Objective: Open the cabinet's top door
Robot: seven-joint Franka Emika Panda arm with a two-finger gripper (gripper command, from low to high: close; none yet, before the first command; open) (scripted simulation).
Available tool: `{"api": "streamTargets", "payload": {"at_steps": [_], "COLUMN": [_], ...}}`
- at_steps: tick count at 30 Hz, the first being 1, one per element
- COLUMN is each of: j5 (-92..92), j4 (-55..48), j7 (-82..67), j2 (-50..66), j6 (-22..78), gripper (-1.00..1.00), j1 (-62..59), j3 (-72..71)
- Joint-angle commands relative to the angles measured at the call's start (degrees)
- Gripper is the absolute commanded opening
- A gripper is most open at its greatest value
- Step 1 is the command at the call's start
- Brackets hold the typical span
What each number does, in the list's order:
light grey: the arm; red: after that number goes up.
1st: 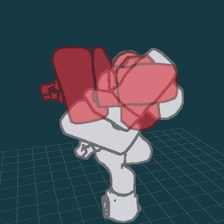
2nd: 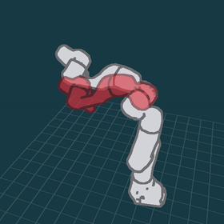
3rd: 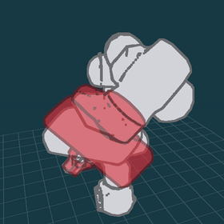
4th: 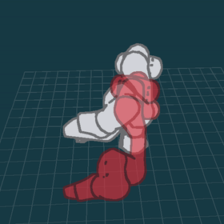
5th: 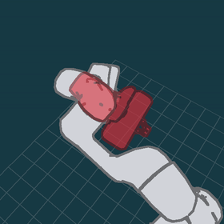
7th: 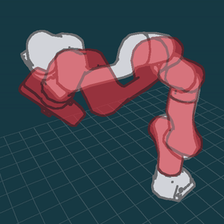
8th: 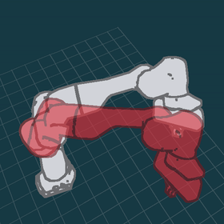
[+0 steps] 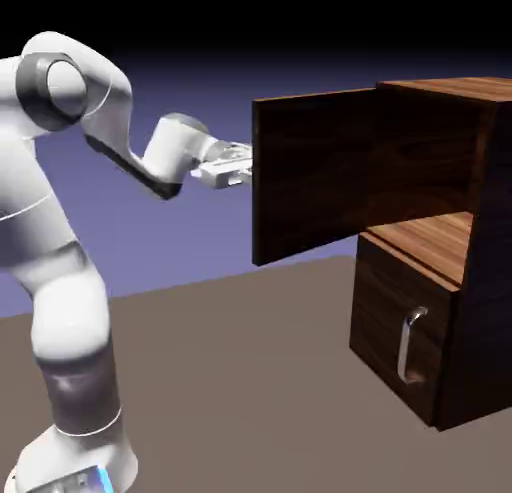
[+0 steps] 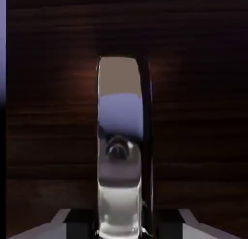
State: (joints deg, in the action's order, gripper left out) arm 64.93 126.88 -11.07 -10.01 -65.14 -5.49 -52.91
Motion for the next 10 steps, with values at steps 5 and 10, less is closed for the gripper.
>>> {"api": "streamTargets", "payload": {"at_steps": [5,10], "j5": [0.5,1.1], "j4": [-7.8,-14.6], "j7": [3.7,6.9], "j2": [10.3,18.6], "j6": [12.1,21.2], "gripper": [-1.00,1.00], "j1": [1.0,4.2], "j3": [-2.9,-2.8]}}
